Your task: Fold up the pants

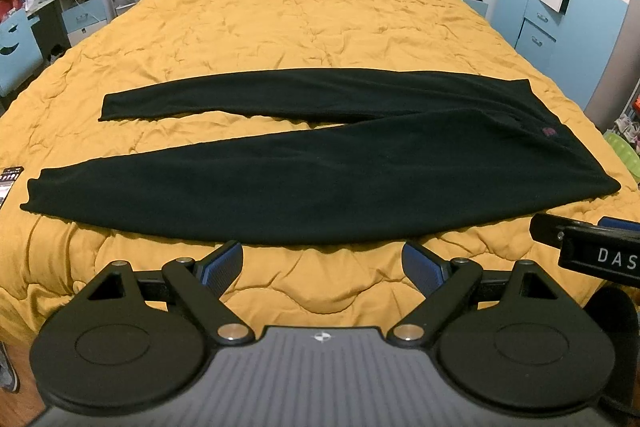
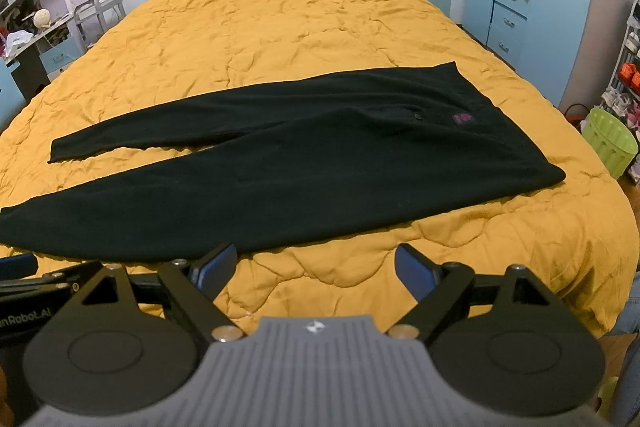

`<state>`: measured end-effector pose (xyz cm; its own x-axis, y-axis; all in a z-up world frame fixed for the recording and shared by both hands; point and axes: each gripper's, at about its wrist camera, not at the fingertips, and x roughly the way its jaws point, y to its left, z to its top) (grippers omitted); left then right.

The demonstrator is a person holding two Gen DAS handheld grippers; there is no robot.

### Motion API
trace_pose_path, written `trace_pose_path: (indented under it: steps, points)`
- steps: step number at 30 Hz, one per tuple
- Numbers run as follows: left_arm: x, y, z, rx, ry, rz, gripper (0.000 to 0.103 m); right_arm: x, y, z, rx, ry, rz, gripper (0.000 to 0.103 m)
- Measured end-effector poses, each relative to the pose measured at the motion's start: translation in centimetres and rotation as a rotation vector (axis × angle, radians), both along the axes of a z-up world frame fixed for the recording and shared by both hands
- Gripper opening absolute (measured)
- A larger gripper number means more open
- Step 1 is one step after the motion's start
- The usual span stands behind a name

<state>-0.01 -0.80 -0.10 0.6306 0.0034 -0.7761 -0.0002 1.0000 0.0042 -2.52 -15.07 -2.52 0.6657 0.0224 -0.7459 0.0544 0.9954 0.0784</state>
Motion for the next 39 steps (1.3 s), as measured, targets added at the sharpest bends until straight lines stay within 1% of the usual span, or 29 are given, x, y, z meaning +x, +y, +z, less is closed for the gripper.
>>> trace_pose_path:
  steps: [4, 8, 10, 11, 13, 15, 16, 18, 20, 21, 22, 23, 24, 26, 27, 28, 29, 30, 31, 34, 37, 39]
  points:
    - [0.2, 0.4, -0.2, -0.003, 0.016, -0.001, 0.103, 0.0, 0.0, -0.1, 0.012, -0.009, 0.000, 0.083]
    - [0.7, 0.8, -0.4, 0.010, 0.063, 0.001, 0.103, 0.3, -0.3, -0.2, 0.021, -0.016, -0.003, 0.083]
    - [1.1, 1.3, -0.7, 0.007, 0.075, 0.006, 0.103, 0.6, -0.3, -0.5, -0.007, 0.008, -0.004, 0.083]
    - [1.3, 1.6, -0.8, 0.008, 0.105, 0.008, 0.103, 0.8, -0.3, -0.6, -0.020, 0.017, -0.004, 0.083]
    - [1.7, 2.6, -1.2, -0.010, 0.108, 0.008, 0.103, 1.5, -0.7, -1.2, -0.045, 0.050, -0.006, 0.083]
    - [2.1, 4.4, -1.6, -0.034, 0.110, 0.024, 0.103, 2.0, -1.7, -1.6, -0.037, 0.074, -0.008, 0.083]
    - [2.3, 5.4, -1.8, -0.043, 0.099, 0.041, 0.103, 2.2, -2.7, -1.9, -0.021, 0.068, -0.021, 0.083]
    - [2.8, 7.9, -2.1, -0.066, 0.093, 0.089, 0.103, 2.6, -4.9, -2.4, 0.005, 0.023, -0.036, 0.083]
    - [3.3, 10.3, -2.5, -0.104, 0.101, 0.122, 0.103, 3.2, -6.9, -3.2, 0.021, 0.019, -0.053, 0.083]
    - [3.6, 11.4, -2.6, -0.103, 0.102, 0.139, 0.103, 3.5, -7.9, -3.6, 0.022, 0.034, -0.068, 0.083]
    - [3.8, 12.9, -2.8, -0.096, 0.095, 0.167, 0.103, 3.9, -9.1, -4.0, 0.033, 0.012, -0.085, 0.083]
    - [3.9, 13.8, -2.7, -0.073, 0.096, 0.193, 0.102, 4.1, -10.1, -4.2, 0.033, -0.002, -0.094, 0.083]
    - [4.1, 15.2, -2.9, -0.076, 0.096, 0.227, 0.101, 4.4, -11.3, -4.5, 0.030, -0.023, -0.105, 0.083]
    - [4.2, 18.5, -3.3, -0.129, 0.082, 0.304, 0.098, 5.2, -13.0, -5.0, 0.006, -0.024, -0.150, 0.083]
    - [4.2, 20.1, -3.6, -0.175, 0.082, 0.352, 0.097, 5.6, -13.7, -5.6, 0.013, 0.003, -0.180, 0.083]
    - [4.1, 21.8, -3.9, -0.213, 0.080, 0.407, 0.096, 6.1, -14.8, -5.8, 0.018, 0.008, -0.209, 0.083]
    - [4.0, 23.3, -4.2, -0.240, 0.077, 0.459, 0.096, 6.5, -15.9, -5.7, 0.021, -0.001, -0.236, 0.083]
    - [4.0, 24.7, -4.5, -0.262, 0.077, 0.504, 0.096, 6.8, -17.5, -5.5, 0.032, -0.032, -0.262, 0.083]
    - [4.0, 25.9, -4.8, -0.279, 0.072, 0.541, 0.096, 7.0, -18.7, -5.6, 0.060, -0.032, -0.297, 0.083]
    - [3.8, 29.1, -5.3, -0.327, 0.045, 0.651, 0.096, 7.9, -22.1, -6.8, 0.189, -0.023, -0.382, 0.082]
    - [4.2, 32.2, -6.4, -0.450, 0.008, 0.735, 0.096, 8.3, -24.9, -8.1, 0.330, -0.034, -0.454, 0.082]
    - [4.4, 33.6, -7.4, -0.518, -0.013, 0.772, 0.095, 8.3, -26.3, -8.9, 0.428, -0.034, -0.500, 0.082]
